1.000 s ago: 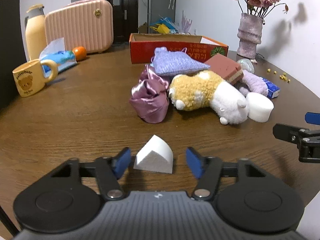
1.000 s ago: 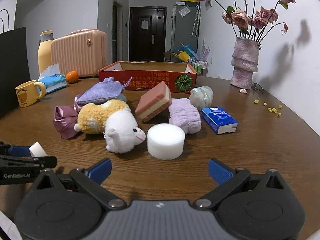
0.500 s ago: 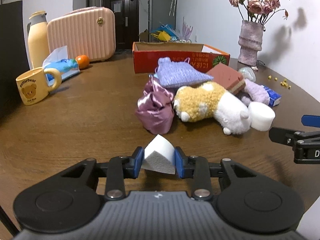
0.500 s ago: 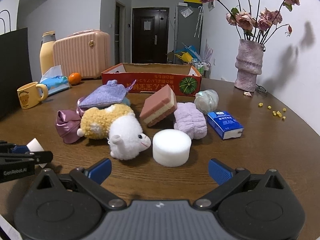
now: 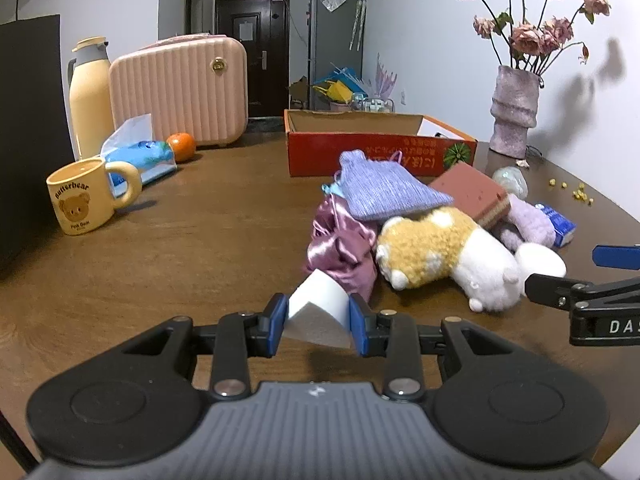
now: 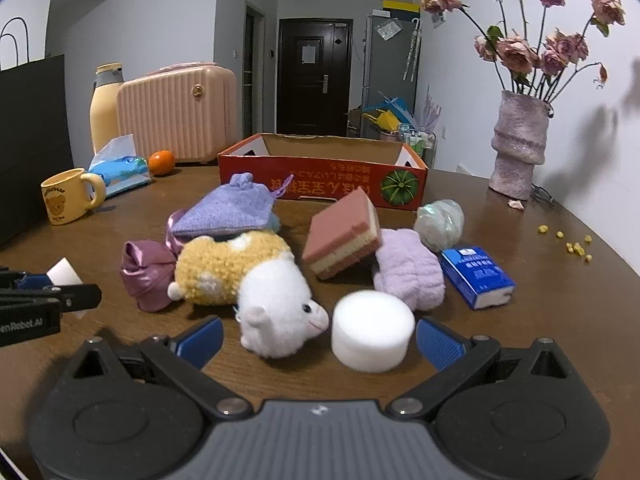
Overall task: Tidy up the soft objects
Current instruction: 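Carry the white sponge with the left tool while the right tool grasps the plush lamb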
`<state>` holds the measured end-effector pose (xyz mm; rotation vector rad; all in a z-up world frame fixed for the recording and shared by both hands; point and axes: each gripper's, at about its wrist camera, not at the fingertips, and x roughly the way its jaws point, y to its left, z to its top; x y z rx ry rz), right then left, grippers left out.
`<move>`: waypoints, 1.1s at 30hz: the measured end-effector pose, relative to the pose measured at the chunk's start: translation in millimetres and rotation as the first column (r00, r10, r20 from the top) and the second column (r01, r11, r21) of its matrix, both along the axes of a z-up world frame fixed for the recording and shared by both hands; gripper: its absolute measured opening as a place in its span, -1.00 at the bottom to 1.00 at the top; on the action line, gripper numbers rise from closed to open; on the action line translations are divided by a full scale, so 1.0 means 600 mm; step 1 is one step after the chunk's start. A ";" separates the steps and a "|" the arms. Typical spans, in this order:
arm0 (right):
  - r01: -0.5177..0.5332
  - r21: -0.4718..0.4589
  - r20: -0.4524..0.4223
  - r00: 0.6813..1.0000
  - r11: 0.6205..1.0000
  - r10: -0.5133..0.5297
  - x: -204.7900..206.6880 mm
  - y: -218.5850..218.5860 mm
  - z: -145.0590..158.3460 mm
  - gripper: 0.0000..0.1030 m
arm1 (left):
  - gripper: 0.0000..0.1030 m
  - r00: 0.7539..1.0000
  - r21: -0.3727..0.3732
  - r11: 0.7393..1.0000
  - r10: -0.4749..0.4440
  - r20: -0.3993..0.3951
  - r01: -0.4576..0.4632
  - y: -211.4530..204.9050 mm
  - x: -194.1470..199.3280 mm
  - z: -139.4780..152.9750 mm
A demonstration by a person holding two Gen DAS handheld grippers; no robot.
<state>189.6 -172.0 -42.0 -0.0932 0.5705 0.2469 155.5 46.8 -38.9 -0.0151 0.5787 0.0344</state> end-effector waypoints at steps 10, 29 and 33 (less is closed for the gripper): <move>-0.040 -0.035 -0.012 0.999 0.999 0.040 0.041 0.043 -0.002 0.96 | -0.34 1.000 -0.010 1.000 0.022 0.020 -0.022 0.029 0.020 0.009; -0.096 -0.075 -0.081 0.993 0.993 0.090 0.120 0.098 -0.032 0.74 | -0.34 0.998 -0.038 0.998 0.056 0.016 -0.056 0.071 0.060 0.001; -0.112 -0.072 -0.095 0.990 0.991 0.105 0.132 0.103 -0.038 0.52 | -0.34 0.998 -0.039 0.997 0.061 0.011 -0.060 0.072 0.063 -0.001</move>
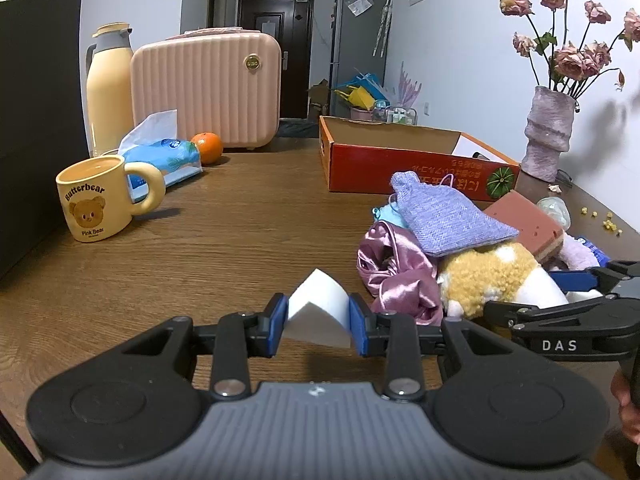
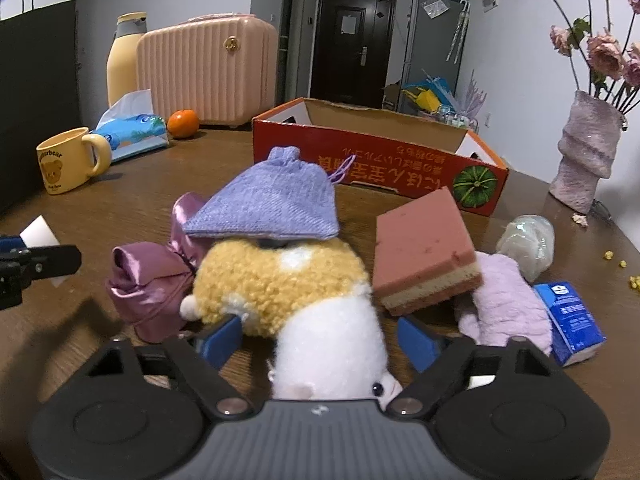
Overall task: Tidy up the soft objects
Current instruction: 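Carry the white sponge with the left tool while the right tool grasps the plush lamb, then carry the sponge and plush lamb with both tools toward the cardboard box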
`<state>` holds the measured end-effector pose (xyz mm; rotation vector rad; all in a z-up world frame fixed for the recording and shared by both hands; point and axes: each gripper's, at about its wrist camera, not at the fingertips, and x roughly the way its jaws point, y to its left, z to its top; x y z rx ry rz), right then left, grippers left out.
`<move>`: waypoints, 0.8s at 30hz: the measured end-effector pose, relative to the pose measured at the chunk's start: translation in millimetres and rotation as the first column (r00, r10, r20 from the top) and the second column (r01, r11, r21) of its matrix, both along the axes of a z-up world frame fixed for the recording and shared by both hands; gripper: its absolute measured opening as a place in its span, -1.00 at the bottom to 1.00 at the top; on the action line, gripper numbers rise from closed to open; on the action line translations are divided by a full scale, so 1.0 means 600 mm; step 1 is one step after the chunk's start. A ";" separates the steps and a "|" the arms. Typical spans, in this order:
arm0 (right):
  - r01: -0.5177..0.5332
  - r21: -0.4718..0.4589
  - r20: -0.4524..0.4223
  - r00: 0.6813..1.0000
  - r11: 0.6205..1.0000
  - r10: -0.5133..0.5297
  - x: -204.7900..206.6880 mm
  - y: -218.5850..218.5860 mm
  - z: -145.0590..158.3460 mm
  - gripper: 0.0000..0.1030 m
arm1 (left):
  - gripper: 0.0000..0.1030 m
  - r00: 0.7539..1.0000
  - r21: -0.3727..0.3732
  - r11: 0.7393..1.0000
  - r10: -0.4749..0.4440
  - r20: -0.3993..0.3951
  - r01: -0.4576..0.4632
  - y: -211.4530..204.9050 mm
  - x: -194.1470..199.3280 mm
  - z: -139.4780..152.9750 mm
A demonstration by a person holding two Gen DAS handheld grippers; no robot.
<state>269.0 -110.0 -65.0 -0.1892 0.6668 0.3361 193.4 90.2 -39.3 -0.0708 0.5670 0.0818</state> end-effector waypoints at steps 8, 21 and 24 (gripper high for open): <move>-0.007 0.024 -0.027 1.000 1.000 0.007 0.007 -0.006 -0.008 -0.06 | -0.34 1.000 0.001 1.000 0.002 0.000 -0.002 0.001 0.002 -0.001; -0.002 0.069 0.011 1.000 0.998 0.002 -0.012 -0.021 0.011 -0.11 | -0.34 1.000 0.015 1.000 0.003 0.030 -0.004 -0.008 -0.006 0.020; 0.000 0.077 0.026 1.000 0.997 -0.002 -0.019 -0.027 0.020 -0.11 | -0.34 0.999 0.023 1.000 0.001 0.043 -0.002 -0.014 -0.010 0.029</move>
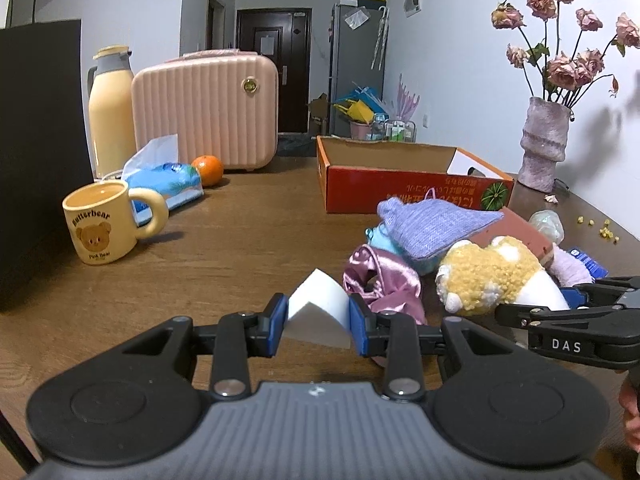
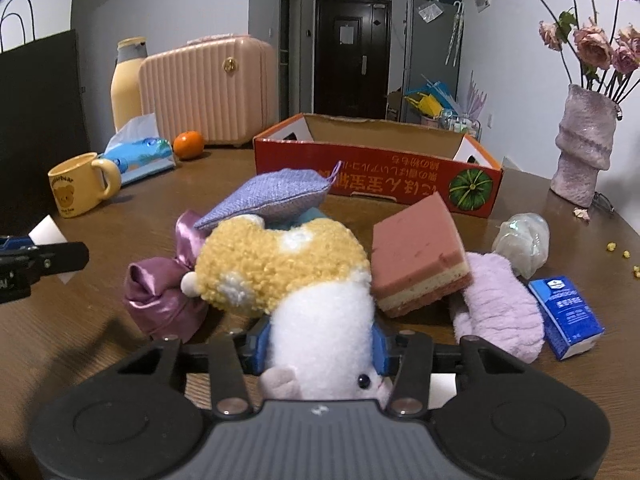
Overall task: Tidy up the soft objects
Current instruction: 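Carry the sponge and plush lamb with both tools toward the cardboard box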
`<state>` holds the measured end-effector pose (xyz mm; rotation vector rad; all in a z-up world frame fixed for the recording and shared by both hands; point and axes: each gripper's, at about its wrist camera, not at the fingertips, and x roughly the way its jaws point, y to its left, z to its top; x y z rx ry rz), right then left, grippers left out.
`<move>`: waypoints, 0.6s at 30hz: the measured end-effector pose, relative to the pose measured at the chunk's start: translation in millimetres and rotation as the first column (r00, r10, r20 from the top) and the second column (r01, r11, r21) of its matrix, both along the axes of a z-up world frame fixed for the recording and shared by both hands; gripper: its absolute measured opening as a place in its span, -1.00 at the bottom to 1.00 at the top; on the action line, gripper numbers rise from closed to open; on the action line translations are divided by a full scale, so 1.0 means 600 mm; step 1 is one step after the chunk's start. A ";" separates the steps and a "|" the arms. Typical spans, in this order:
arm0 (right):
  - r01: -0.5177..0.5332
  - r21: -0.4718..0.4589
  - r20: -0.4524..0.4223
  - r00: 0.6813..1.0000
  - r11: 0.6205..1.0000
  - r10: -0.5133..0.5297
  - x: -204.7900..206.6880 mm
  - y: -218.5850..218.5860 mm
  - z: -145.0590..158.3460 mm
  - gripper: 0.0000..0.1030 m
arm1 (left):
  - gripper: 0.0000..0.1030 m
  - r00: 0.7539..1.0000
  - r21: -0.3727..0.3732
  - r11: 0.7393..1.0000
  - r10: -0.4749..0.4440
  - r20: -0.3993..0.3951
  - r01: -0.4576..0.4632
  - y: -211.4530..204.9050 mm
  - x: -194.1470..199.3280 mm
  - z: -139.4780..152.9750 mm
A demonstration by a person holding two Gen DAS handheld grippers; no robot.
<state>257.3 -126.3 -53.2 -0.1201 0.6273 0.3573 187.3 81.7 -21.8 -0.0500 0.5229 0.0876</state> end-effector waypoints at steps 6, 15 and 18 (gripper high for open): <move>0.015 0.013 0.033 0.999 1.000 -0.016 -0.012 -0.016 0.019 -0.11 | -0.34 1.000 0.013 1.000 0.000 0.029 0.000 -0.010 -0.004 0.021; 0.038 0.030 0.080 0.996 0.999 -0.040 -0.015 -0.043 0.045 -0.11 | -0.34 0.998 0.027 1.000 -0.017 0.068 0.016 -0.029 0.003 0.053; 0.046 0.033 0.096 0.994 0.998 -0.049 -0.011 -0.050 0.053 -0.11 | -0.34 0.997 0.033 0.999 -0.023 0.080 0.020 -0.034 0.011 0.064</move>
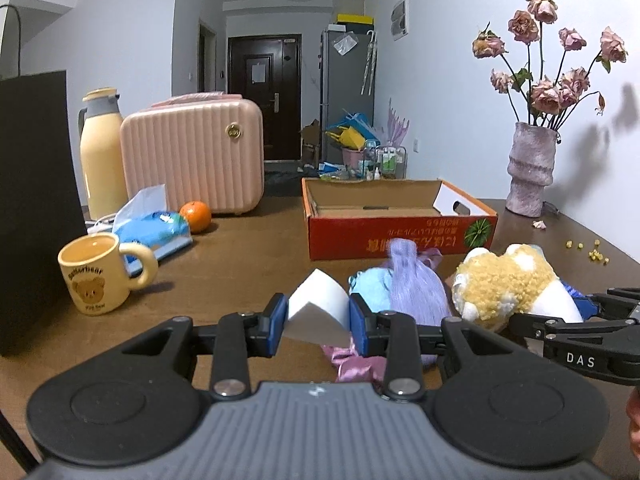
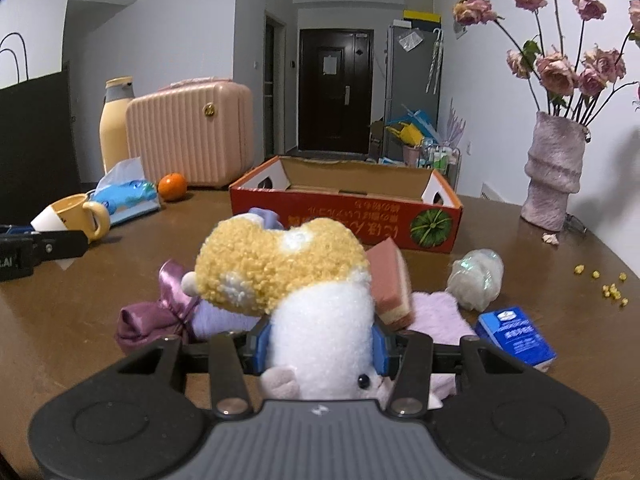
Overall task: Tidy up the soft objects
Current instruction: 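Carry the sponge and plush lamb with both tools toward the cardboard box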
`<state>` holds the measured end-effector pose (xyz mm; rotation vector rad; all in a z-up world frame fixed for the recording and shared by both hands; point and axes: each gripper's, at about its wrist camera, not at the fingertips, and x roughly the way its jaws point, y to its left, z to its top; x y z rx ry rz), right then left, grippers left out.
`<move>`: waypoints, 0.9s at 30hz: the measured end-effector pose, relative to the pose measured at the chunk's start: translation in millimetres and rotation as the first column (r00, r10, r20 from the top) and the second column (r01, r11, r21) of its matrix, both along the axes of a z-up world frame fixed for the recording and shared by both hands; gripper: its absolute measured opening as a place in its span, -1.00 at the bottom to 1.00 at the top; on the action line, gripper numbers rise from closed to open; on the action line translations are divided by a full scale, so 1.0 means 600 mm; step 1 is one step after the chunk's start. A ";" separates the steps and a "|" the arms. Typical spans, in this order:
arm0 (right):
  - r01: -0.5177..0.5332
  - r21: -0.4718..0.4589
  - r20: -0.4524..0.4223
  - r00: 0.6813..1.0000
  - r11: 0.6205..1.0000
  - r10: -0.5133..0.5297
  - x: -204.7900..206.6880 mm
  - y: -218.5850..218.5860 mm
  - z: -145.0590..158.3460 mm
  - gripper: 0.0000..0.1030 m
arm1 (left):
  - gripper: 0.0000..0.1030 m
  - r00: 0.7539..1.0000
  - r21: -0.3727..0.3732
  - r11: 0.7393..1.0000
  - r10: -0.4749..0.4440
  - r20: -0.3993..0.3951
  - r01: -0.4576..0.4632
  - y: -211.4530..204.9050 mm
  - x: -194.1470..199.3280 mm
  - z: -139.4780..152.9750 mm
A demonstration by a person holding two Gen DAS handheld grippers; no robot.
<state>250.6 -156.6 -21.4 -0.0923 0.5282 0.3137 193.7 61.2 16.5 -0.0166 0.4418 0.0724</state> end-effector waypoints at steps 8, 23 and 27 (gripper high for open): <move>0.027 0.006 0.061 0.998 1.000 -0.028 0.020 -0.020 0.025 -0.11 | -0.34 0.999 0.014 1.000 -0.015 0.036 0.015 -0.010 0.029 0.035; 0.075 0.034 0.123 0.989 0.997 -0.079 0.088 -0.045 0.054 -0.11 | -0.34 0.995 0.041 0.997 -0.061 0.077 0.058 -0.045 0.112 0.078; 0.082 0.044 0.137 0.987 0.996 -0.087 0.111 -0.045 0.062 -0.11 | -0.34 0.995 0.035 0.997 -0.067 0.080 0.065 -0.051 0.138 0.082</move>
